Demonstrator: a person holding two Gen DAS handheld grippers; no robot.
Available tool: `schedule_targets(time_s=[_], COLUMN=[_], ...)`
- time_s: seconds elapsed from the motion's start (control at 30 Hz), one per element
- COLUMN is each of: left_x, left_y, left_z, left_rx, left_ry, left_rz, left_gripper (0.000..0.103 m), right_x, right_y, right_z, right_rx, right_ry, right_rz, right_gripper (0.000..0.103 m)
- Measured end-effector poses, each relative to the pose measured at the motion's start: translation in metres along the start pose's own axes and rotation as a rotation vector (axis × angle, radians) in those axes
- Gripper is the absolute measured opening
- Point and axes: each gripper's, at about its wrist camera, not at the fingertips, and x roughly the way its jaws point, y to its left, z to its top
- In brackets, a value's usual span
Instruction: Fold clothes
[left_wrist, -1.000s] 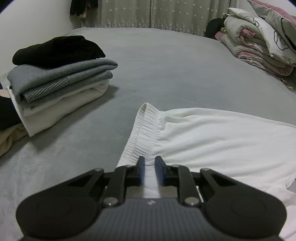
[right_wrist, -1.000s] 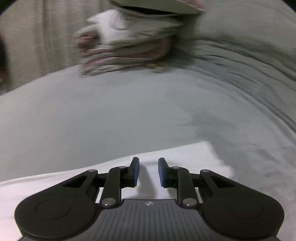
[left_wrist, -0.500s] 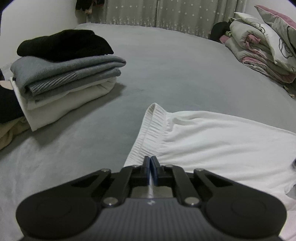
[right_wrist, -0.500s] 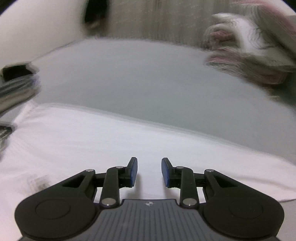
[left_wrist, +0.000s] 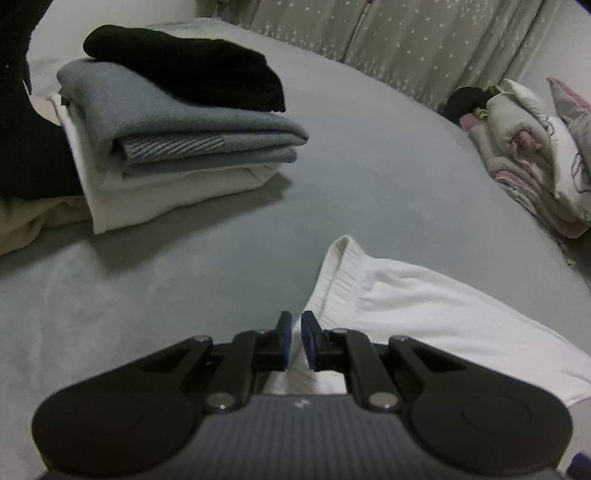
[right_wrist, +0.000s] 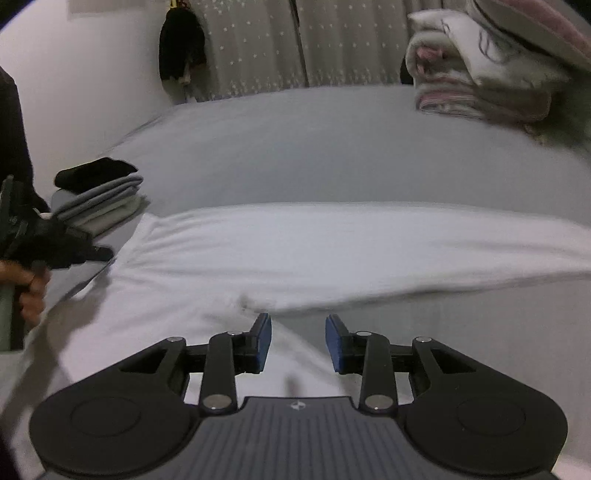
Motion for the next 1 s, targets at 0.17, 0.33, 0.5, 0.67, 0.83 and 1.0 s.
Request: schedule_targets(time_s=[0.17,0.33,0.5,0.67,0.83,1.0], left_x=[-0.005,-0.002,-0.002,-0.001,0.002,0.006], left_y=[0.008,0.004,-0.002,-0.012,-0.017,-0.02], left_z=[0.005,0.005,-0.003,-0.008,-0.013,-0.016], left_rx=[-0.037,0.073,0.141,0.209,0.269,0.274], left_ry=[0.0,0.051,0.049,0.019,0.01,-0.005], left_rz=[-0.046,0.027,0.054,0.106,0.16,0.225], left_gripper=[0.017,0.045,0.035,0.008,0.003,0.003], right_x=[-0.012,-0.019,-0.022,-0.03,-0.028,-0.024], right_y=[-0.005,-0.009,-0.008,-0.012,-0.014,-0.011], right_z=[-0.015,-0.022,-0.024,-0.02,-0.019,-0.021], right_rx=[0.039,0.064,0.008,-0.001,0.01,-0.005], right_ry=[0.019,0.035,0.023,-0.053,-0.047,-0.055], right_rz=[0.024,0.061,0.036,-0.003,0.013,-0.003], right_gripper=[0.033,0.035,0.037,0.037,0.037,0.037])
